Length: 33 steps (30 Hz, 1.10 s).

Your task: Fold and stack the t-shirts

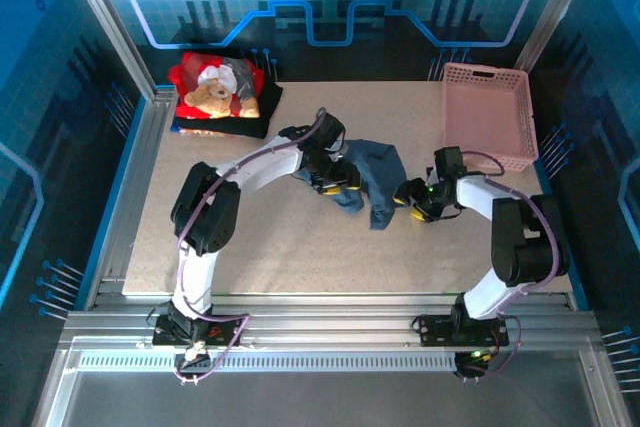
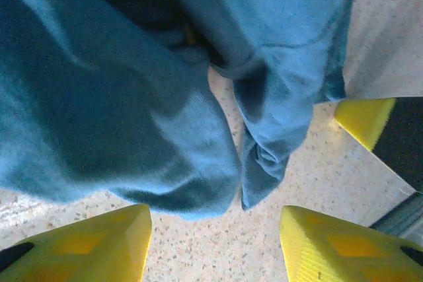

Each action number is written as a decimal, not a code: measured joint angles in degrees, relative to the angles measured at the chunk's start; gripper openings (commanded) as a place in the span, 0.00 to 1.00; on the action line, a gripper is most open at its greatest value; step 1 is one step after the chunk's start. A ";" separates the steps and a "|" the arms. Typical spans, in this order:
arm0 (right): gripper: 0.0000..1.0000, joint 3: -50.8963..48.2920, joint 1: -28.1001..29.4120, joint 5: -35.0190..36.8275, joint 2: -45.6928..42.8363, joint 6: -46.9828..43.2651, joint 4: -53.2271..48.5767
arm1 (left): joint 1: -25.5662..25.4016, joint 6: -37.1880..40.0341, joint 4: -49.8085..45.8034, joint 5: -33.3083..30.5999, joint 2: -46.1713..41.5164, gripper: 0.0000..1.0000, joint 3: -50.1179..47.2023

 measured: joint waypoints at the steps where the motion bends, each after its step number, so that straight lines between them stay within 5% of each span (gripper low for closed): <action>1: 0.59 0.52 0.00 0.00 0.48 0.07 0.22 | -0.09 -0.26 -0.66 -0.52 1.03 0.52 1.27; 10: 0.45 5.16 0.07 0.46 5.20 0.17 -0.02 | -2.23 -0.81 -3.96 -2.95 7.98 0.38 7.06; 17: 0.07 7.56 0.35 1.20 8.07 0.04 -1.44 | -2.40 0.46 -7.52 -5.25 10.43 0.00 7.91; 24: 0.00 9.90 0.55 1.42 7.21 0.55 -3.19 | -1.22 1.44 -8.61 -8.76 6.97 0.00 6.80; 31: 0.00 13.03 0.87 1.81 0.00 0.09 -5.20 | 3.08 1.20 -4.96 -10.58 -9.09 0.00 1.31; 33: 0.00 13.55 0.92 1.77 -1.09 -0.09 -5.49 | 3.87 1.20 -3.45 -9.51 -11.91 0.10 0.70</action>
